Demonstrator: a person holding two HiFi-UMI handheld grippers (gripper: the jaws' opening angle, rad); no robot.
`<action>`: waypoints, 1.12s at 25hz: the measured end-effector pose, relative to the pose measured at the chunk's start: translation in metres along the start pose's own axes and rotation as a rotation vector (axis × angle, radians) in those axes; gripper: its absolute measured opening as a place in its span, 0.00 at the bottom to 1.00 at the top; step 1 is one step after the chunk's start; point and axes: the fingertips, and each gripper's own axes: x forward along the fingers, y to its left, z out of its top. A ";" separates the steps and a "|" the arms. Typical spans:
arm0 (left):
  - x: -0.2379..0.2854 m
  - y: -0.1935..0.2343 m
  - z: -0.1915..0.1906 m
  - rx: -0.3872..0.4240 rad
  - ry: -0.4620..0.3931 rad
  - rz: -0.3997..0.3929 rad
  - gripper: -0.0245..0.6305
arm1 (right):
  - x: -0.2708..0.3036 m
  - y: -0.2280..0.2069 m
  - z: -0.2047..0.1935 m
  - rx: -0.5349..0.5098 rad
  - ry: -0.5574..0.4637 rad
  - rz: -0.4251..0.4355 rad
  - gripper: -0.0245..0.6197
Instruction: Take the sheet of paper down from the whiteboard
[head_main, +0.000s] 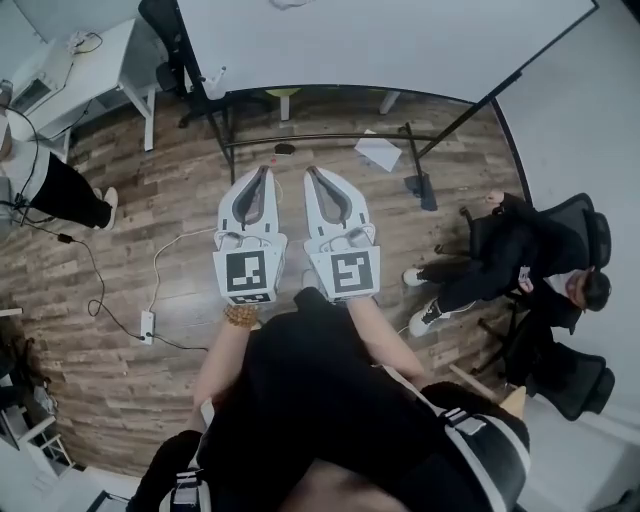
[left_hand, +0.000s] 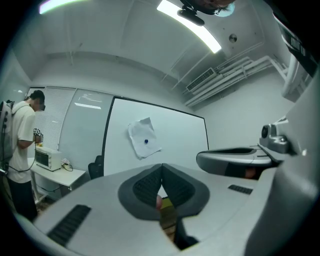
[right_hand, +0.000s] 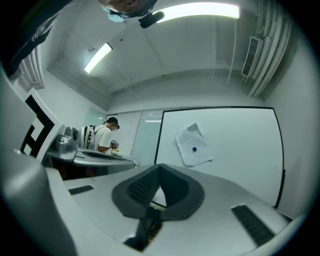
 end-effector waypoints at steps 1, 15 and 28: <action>0.008 0.000 -0.001 0.001 0.003 0.007 0.06 | 0.005 -0.006 -0.002 -0.007 -0.002 0.011 0.04; 0.090 -0.030 -0.019 0.029 0.051 0.093 0.06 | 0.035 -0.094 -0.031 0.023 -0.012 0.087 0.04; 0.149 -0.020 -0.041 -0.018 0.068 0.065 0.06 | 0.063 -0.135 -0.061 0.019 0.048 0.032 0.04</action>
